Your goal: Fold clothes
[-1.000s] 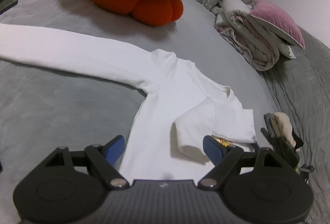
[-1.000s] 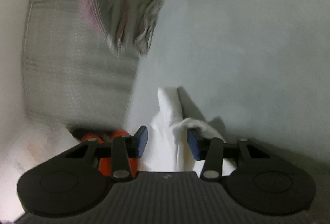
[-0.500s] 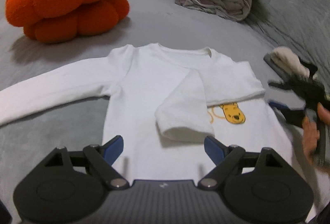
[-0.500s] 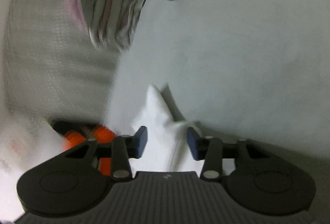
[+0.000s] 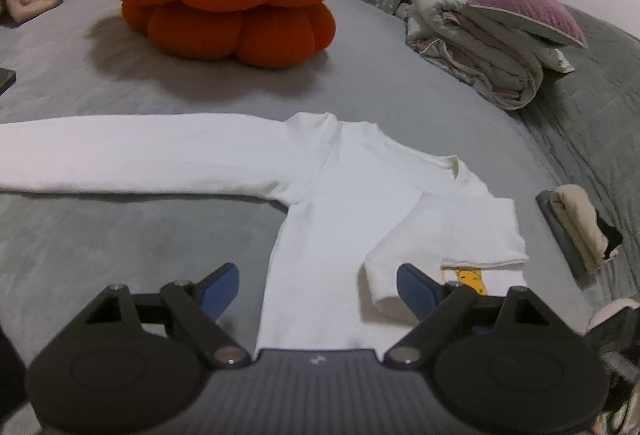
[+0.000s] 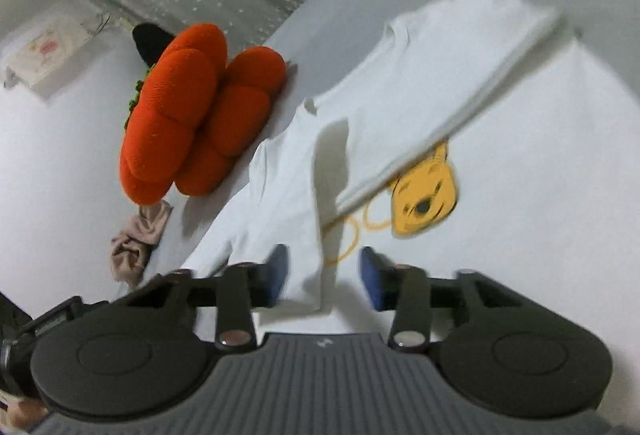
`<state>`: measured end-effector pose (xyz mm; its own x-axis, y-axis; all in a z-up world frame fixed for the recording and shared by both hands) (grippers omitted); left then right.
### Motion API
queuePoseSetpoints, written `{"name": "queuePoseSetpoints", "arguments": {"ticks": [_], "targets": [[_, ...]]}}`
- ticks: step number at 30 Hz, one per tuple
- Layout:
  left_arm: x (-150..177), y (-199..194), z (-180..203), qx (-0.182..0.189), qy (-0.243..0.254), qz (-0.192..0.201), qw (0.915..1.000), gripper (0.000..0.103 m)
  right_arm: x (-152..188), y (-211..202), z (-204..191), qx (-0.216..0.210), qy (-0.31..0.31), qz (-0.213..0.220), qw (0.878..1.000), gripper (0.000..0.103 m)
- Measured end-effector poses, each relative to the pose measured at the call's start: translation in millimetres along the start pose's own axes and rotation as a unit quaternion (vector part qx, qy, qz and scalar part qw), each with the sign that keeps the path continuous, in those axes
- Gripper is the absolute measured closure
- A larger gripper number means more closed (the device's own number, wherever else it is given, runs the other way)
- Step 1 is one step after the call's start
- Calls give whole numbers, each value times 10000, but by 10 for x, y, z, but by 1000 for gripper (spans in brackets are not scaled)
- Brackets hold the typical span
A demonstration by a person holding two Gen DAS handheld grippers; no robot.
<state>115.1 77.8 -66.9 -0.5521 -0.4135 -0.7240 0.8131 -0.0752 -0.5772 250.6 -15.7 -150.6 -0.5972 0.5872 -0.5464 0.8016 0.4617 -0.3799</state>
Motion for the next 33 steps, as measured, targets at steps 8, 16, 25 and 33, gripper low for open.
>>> {"name": "queuePoseSetpoints", "arguments": {"ticks": [8, 16, 25, 33], "targets": [[-150, -103, -235, -63, -600, 232, 9979, 16, -236, 460, -622, -405, -635, 225, 9969, 93], [-265, -193, -466, -192, -986, 430, 9940, 16, -128, 1035, -909, -670, -763, -396, 9940, 86], [-224, 107, -278, -226, -302, 243, 9990, 15, -627, 411, -318, 211, -963, -1, 9951, 86], [-81, 578, -107, -138, 107, 208, 9996, 20, -1284, -296, 310, 1319, -1288, 171, 9827, 86]]}}
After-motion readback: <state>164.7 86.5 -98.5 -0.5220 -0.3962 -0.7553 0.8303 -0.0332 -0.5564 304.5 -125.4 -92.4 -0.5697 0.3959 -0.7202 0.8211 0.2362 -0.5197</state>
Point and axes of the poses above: each gripper's, at about its wrist camera, not at the fingertips, and y roughly the way its jaws point, z to its right, x to its underside, the point moved 3 cm from there along y, roughly the way its jaws point, and after that the axes turned 10 degrees about z, right-handed, at the moved point
